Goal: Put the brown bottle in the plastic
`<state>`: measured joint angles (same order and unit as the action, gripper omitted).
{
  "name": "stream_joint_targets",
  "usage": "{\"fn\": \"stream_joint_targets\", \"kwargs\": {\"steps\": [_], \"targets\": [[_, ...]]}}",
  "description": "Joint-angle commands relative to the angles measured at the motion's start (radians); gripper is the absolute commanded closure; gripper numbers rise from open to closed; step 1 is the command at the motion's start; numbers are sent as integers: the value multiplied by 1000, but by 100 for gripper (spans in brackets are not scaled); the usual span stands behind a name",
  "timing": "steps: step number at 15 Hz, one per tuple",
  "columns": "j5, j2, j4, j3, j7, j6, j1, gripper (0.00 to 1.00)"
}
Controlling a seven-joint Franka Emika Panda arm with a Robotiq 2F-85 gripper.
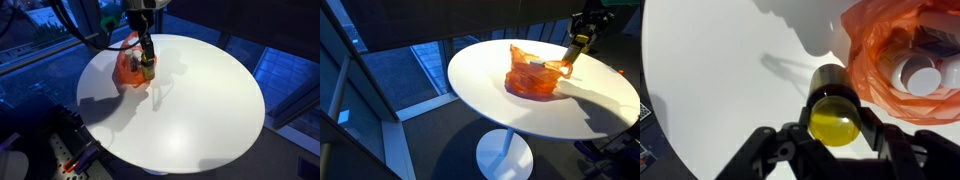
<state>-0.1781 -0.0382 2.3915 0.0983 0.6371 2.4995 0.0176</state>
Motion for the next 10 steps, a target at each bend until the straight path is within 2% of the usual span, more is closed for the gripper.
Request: {"fn": "stream_joint_targets", "kwargs": {"steps": [1,10], "targets": [[69,64,37,-37,-71,5,-4,72],[199,70,50,-106,-164,0,-32,72]]}}
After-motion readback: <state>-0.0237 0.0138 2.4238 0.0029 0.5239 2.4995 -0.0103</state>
